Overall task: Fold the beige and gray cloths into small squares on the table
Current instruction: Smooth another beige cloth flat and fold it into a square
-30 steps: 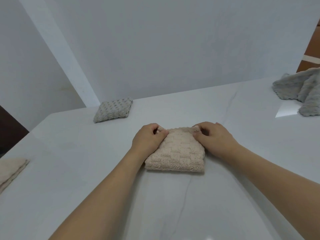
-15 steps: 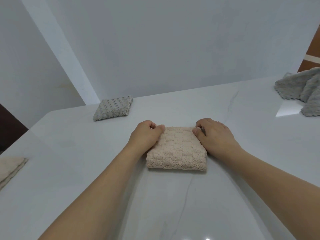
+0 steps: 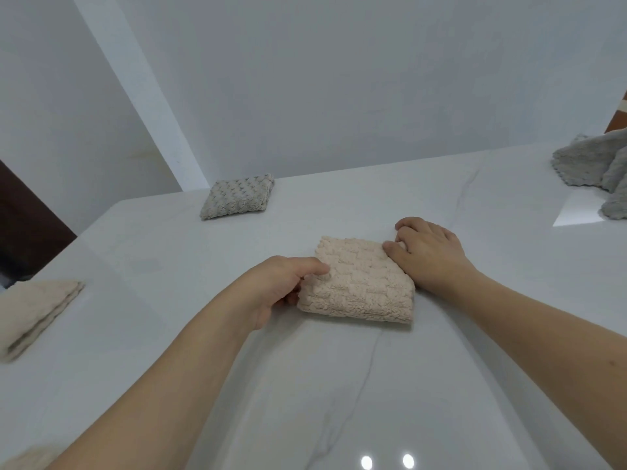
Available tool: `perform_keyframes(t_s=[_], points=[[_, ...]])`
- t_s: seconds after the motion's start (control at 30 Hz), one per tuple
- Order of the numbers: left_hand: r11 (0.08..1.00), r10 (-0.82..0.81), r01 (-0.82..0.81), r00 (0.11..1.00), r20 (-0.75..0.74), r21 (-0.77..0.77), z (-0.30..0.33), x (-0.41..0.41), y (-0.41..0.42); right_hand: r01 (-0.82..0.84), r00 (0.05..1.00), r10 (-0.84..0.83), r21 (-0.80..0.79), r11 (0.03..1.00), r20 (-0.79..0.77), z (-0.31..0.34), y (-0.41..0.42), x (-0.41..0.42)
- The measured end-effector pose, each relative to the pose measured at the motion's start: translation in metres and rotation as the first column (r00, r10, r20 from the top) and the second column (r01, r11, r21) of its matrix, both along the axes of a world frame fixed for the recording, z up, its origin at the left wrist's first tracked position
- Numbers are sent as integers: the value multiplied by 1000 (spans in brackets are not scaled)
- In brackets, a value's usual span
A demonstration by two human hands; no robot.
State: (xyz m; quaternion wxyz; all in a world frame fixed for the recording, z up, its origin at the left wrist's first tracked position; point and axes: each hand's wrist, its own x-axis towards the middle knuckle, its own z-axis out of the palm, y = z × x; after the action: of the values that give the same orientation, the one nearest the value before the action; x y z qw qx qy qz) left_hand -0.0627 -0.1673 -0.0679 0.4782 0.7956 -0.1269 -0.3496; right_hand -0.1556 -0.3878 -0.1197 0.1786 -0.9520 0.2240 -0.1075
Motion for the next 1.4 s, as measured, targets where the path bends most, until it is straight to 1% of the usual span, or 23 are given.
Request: perform_keyframes(t_s=[0.07, 0.13, 0.23, 0.37, 0.47, 0.57, 0.67, 0.73, 0.77, 0.8, 0.83, 0.87, 0.93, 1.0, 1.03, 1.07, 1.17, 1.2, 1.27, 1.3, 1.33, 1.37, 1.4], points=[[999, -45, 45, 999, 25, -15, 0, -6, 2, -4, 1000, 4, -13, 1000, -12, 0, 0, 0], [996, -50, 52, 998, 32, -73, -3, -10, 6, -5, 1000, 5, -29, 1000, -9, -1, 0, 0], [988, -12, 21, 998, 64, -151, -9, -13, 11, -6, 1000, 5, -44, 999, -17, -1, 1, 1], [989, 50, -27, 986, 158, -147, -17, -17, 12, -5, 1000, 4, -56, 998, -30, -2, 0, 2], [983, 118, -87, 975, 188, -164, -22, -21, 12, -4, 1000, 2, -58, 998, -29, -2, 0, 2], [973, 153, -119, 974, 165, -197, -24, -24, 10, -1, 1000, 0, -62, 998, -23, -2, 0, 2], [966, 162, -137, 982, 102, -218, -20, -22, 9, -2, 1000, 0, -62, 998, -26, -3, -1, 3], [972, 153, -132, 983, 102, -192, -18, -20, 10, -4, 999, 2, -62, 998, -32, -2, -1, 3], [979, 151, -131, 980, 129, -155, -19, -20, 10, -5, 999, 3, -62, 998, -33, -2, -1, 3], [986, 148, -132, 972, 181, -99, -21, -21, 10, -6, 999, 4, -61, 998, -33, -1, -1, 2], [991, 135, -133, 955, 265, -24, -23, -23, 10, -8, 999, 6, -58, 998, -34, -1, 0, 2], [988, 109, -140, 920, 377, 58, -26, -25, 11, -9, 999, 7, -54, 999, -35, -1, 0, 2], [970, 49, -182, 798, 601, 163, -30, -33, 13, -12, 999, 10, -47, 999, -37, -1, 0, 2], [958, 38, -238, 661, 750, 162, -36, -38, 16, -18, 999, 16, -47, 999, -39, -1, -1, 2], [954, 39, -258, 610, 791, 153, -38, -40, 17, -22, 999, 20, -50, 999, -41, -2, -1, 2], [952, 37, -266, 585, 810, 149, -39, -39, 18, -24, 999, 21, -52, 998, -44, -2, -1, 2], [940, -40, -263, 551, 834, 218, -39, -38, 15, -30, 998, 28, -52, 998, -50, -2, -1, 3], [926, -87, -277, 504, 860, 256, -39, -39, 13, -33, 998, 30, -52, 998, -50, -1, -1, 2], [916, -164, -294, 346, 924, 273, -40, -41, 10, -34, 998, 31, -49, 998, -48, 0, -1, 2], [939, -171, -245, 277, 946, 241, -40, -42, 7, -33, 998, 31, -45, 998, -48, 0, -1, 2], [965, -186, -140, 226, 956, 221, -40, -44, 5, -33, 998, 31, -41, 999, -46, 0, -1, 2], [974, -224, 12, 192, 955, 226, -39, -45, 3, -32, 999, 30, -39, 999, -46, 0, -1, 2], [954, -278, 163, 163, 947, 252, -37, -47, 1, -31, 999, 29, -39, 999, -44, 0, -1, 2]])
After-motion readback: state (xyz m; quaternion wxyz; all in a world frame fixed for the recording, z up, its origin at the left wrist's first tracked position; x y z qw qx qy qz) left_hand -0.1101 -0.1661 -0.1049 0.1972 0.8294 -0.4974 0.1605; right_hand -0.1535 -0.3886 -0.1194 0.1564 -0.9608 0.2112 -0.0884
